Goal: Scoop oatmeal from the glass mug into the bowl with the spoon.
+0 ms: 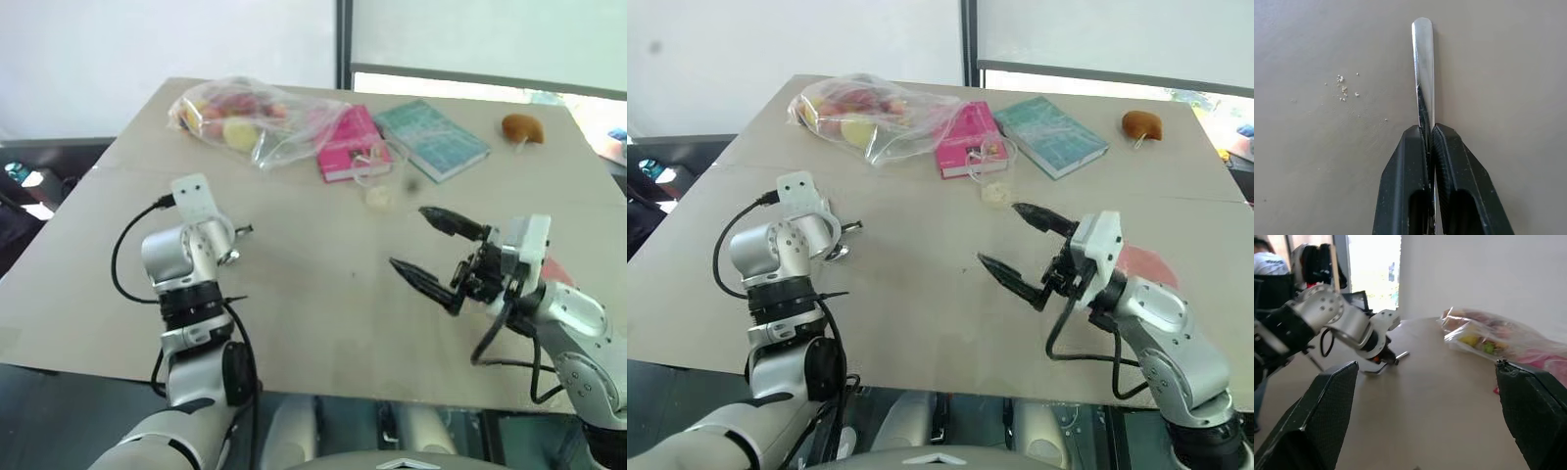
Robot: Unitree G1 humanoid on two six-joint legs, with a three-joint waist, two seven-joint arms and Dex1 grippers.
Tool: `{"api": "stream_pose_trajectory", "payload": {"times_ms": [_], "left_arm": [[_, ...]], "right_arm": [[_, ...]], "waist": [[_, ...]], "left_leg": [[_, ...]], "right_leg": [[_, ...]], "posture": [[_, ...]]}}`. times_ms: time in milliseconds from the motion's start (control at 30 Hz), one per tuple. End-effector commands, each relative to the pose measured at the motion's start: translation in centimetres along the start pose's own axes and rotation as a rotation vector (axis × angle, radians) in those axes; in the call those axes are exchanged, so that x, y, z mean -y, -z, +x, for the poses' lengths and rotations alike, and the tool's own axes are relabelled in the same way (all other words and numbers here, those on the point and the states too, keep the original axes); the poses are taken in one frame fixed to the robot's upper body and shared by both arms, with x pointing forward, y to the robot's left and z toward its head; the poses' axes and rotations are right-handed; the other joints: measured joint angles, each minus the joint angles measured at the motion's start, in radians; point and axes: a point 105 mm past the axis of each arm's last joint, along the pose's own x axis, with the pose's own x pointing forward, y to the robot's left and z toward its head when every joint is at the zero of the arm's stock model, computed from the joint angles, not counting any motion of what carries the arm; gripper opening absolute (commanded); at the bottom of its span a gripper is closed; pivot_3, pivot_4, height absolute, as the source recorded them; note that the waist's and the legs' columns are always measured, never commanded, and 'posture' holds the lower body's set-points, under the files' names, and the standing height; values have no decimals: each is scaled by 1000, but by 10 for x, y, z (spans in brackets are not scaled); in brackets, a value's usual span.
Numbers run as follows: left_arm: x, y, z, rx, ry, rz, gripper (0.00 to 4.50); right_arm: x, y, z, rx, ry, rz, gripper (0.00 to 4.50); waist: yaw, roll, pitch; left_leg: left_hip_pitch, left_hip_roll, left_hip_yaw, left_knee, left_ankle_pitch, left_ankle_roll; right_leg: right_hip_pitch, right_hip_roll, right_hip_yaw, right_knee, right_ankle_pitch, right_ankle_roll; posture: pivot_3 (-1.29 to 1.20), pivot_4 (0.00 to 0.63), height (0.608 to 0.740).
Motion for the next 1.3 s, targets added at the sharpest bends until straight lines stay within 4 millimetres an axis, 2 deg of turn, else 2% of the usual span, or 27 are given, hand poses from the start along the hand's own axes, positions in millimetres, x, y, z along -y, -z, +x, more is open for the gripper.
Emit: {"api": "stream_pose_trajectory", "payload": {"times_ms": [33,100,167,233,333,433,600,667,767,933,1067,1167,1300], "left_arm": [[10,-34,-16,240,100,-11,36],[15,-50,-27,380,138,7,36],[31,-69,-45,552,253,38,36],[67,-82,-85,762,606,70,36],[92,-79,-122,951,805,257,36],[112,-65,-150,1083,975,443,36],[125,-43,-167,1190,1115,640,36],[129,-38,-171,1210,1153,660,36],[131,-33,-172,1233,1173,701,36],[133,-23,-170,1237,1199,742,36],[134,-17,-172,1237,1224,769,0],[134,-19,-171,1233,1228,763,0],[136,-18,-173,1224,1260,754,0]], "right_arm": [[17,-11,8,-5,67,-35,4500],[29,-10,14,-81,152,-130,4500],[37,-14,21,-98,174,-138,4500],[37,-17,36,-75,132,-80,4500],[42,-22,55,-51,127,9,4500],[43,-22,69,-75,107,133,4500],[30,-41,88,-20,24,283,4500],[28,-45,92,-11,13,315,4500],[29,-51,95,6,9,342,4500],[30,-56,96,15,5,383,4500],[34,-61,95,47,21,442,3484],[33,-59,93,32,25,451,2185],[32,-53,88,2,44,461,35]], "waist": [[0,-1,1],[1,-2,1],[1,-2,1],[1,-2,1],[2,-1,1],[-2,-1,1],[-3,-1,2],[-2,0,1],[1,0,1],[-1,0,1],[-2,0,1],[-2,0,1],[-3,0,1]], "left_leg": [[-1,0,0,0,0,0],[-2,0,0,0,0,0],[-4,0,0,0,0,0],[-6,0,2,0,0,0],[-7,0,5,-1,0,0],[-7,0,5,-1,0,0],[-9,1,5,-1,0,0],[-12,1,4,-1,0,0],[-19,1,3,1,0,1],[-19,1,3,1,0,1],[-19,1,3,1,0,1],[-19,1,3,1,0,1],[-19,1,3,1,0,1]], "right_leg": [[-1,0,0,0,0,0],[-2,0,0,0,0,-1],[-3,-1,0,0,0,-1],[-5,-1,0,-1,0,-1],[-6,-1,-1,-2,0,-2],[-6,-1,0,-2,0,-2],[-8,0,-1,-2,1,-1],[-11,0,-1,-2,1,-1],[-15,0,-2,-1,1,0],[-15,0,-2,-1,1,0],[-15,0,-2,-1,1,0],[-15,0,-2,-1,1,0],[-15,0,-2,-1,1,0]], "posture": [[0,150,740],[0,150,740],[0,150,740],[0,150,740],[0,150,740],[0,150,740],[0,150,740],[0,150,740],[0,150,740],[0,150,740],[0,150,740],[0,150,740],[0,150,740]]}}
